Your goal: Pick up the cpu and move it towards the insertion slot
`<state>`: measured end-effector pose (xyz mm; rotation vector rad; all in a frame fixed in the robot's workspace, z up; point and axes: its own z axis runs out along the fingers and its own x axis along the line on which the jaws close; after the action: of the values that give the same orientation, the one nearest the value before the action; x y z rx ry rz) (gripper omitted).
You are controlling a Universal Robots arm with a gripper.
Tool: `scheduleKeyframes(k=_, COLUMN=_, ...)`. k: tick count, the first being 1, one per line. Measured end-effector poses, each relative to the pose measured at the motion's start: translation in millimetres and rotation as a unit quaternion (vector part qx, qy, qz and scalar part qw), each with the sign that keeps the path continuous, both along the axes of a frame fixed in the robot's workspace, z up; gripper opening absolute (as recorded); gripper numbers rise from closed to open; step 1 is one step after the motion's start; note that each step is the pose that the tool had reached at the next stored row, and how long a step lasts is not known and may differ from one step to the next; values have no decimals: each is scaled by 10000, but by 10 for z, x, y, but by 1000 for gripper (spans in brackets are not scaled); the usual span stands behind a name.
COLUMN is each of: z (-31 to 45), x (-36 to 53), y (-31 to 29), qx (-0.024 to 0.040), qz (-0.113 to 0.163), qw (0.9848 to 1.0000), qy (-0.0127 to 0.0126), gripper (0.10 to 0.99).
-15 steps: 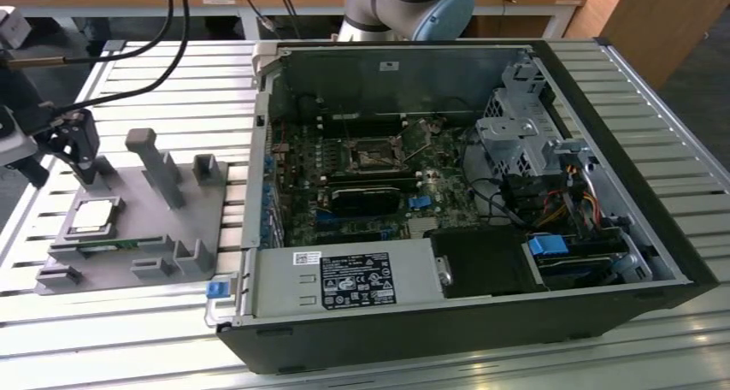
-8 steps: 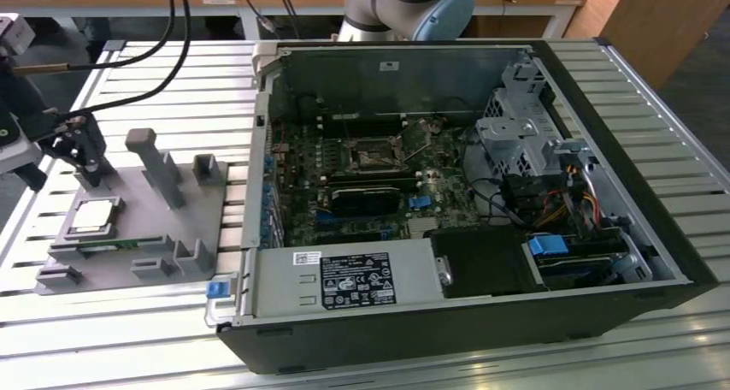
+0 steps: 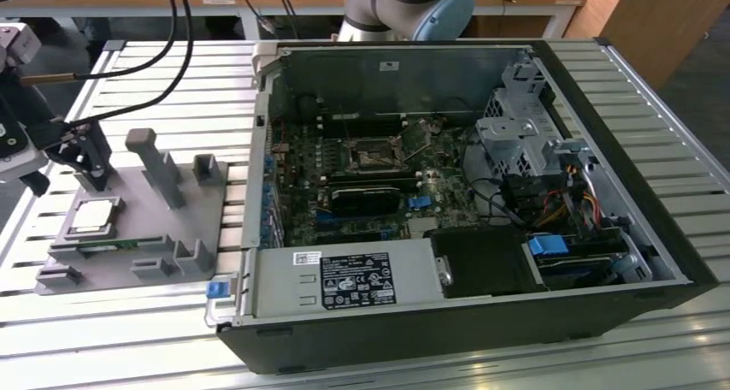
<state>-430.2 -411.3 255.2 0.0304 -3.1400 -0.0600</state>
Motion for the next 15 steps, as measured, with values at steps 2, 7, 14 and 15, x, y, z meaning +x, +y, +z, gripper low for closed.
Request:
scheduleKeyframes(k=2, z=-15, x=0, y=-1, qx=0, qz=0, qw=10000, qy=0, gripper=718)
scheduleKeyframes(k=7, z=-56, x=0, y=-2, qx=-1, qz=0, qw=10000, qy=0, gripper=718)
scheduleKeyframes(k=14, z=-110, x=-1, y=-3, qx=-1, qz=0, qw=10000, qy=0, gripper=718)
scheduleKeyframes(k=15, z=-119, x=-1, y=-3, qx=-1, qz=0, qw=10000, qy=0, gripper=718)
